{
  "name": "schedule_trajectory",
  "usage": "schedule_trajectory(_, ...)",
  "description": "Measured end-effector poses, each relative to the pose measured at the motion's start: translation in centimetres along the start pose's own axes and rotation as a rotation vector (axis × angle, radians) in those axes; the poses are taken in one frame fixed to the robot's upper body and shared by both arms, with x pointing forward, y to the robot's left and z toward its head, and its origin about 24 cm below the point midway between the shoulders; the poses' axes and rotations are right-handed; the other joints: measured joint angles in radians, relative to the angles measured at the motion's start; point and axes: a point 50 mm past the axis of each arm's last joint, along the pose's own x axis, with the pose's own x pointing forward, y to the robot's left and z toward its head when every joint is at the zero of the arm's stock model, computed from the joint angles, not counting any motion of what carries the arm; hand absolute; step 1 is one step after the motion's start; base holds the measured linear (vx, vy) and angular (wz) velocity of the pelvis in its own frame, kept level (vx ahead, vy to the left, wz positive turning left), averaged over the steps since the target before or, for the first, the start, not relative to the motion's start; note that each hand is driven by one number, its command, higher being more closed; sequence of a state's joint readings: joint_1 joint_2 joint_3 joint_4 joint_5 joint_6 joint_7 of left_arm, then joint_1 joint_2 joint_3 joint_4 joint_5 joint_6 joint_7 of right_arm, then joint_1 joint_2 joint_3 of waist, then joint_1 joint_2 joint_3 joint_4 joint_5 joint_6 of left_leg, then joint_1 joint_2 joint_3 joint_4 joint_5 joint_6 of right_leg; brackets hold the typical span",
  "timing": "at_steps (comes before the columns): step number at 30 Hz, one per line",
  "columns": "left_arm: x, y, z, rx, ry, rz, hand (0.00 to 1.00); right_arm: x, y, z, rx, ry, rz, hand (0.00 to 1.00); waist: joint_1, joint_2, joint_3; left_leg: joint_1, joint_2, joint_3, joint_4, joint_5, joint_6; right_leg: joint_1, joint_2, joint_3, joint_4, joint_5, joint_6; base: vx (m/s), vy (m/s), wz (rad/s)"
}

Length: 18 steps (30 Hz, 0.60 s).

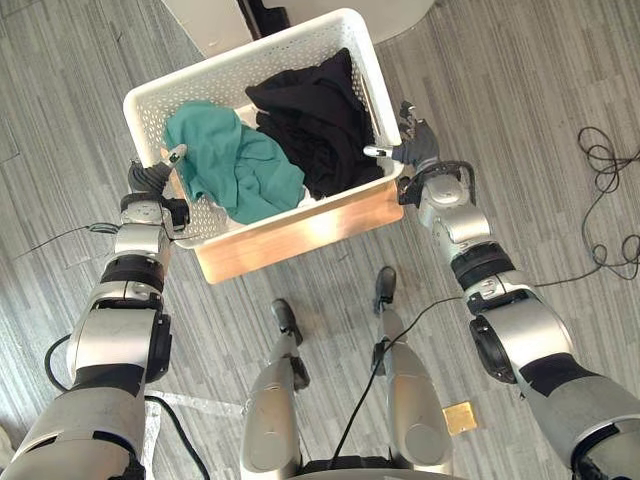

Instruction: Pick up the laundry basket with both hands and put the clothes into the washing machine.

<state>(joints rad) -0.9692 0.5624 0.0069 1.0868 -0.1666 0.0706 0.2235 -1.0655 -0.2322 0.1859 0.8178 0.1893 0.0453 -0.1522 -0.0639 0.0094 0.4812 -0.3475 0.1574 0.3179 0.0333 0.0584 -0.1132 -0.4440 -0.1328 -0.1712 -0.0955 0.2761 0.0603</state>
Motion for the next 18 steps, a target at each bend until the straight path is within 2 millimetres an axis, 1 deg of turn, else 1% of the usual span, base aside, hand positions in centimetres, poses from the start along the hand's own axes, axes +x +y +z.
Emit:
schedule_trajectory(5, 0.0, -0.4, 1.1, -0.012, -0.036, -0.011, 0.00, 0.3, -0.8, 0.8, -0.098, -0.024, -0.010, 0.00, 0.002, 0.000, 0.000, -0.026, 0.001, -0.018, -0.001, 0.009, 0.000, -0.016, -0.001, -0.015, 0.001, 0.001, 0.001, -0.02, 0.021, 0.10)
schedule_trajectory(6, 0.0, -0.5, 1.3, -0.014, -0.047, -0.012, 0.00, 0.5, -0.8, 1.2, -0.121, -0.035, -0.007, 0.00, 0.002, 0.000, 0.000, -0.034, 0.000, -0.018, -0.002, 0.014, 0.001, -0.024, -0.001, -0.014, 0.001, 0.005, 0.008, 0.00, 0.000, 0.00)
schedule_trajectory(10, 0.1, -0.5, 2.0, -0.038, -0.064, -0.013, 0.00, 0.7, -1.2, 2.2, -0.192, -0.064, 0.002, 0.00, 0.009, 0.000, 0.000, -0.042, 0.000, -0.021, -0.029, 0.036, -0.003, -0.045, 0.002, -0.015, 0.005, 0.006, 0.009, -0.04, 0.015, 0.02)
schedule_trajectory(12, 0.1, -0.5, 2.1, -0.040, -0.069, -0.013, 0.00, 0.9, -1.5, 2.5, -0.242, -0.072, -0.003, 0.00, 0.016, 0.000, 0.000, -0.043, 0.002, -0.020, -0.035, 0.039, -0.007, -0.050, 0.005, -0.014, 0.006, 0.006, 0.008, -0.05, 0.022, -0.02)
schedule_trajectory(18, 0.1, -0.5, 2.0, -0.040, -0.068, -0.015, 0.00, 0.9, -2.0, 2.6, -0.284, -0.073, -0.014, 0.00, 0.023, -0.002, -0.001, -0.043, 0.003, -0.020, -0.036, 0.039, -0.007, -0.050, 0.006, -0.014, 0.007, 0.006, 0.008, -0.01, 0.024, 0.00)
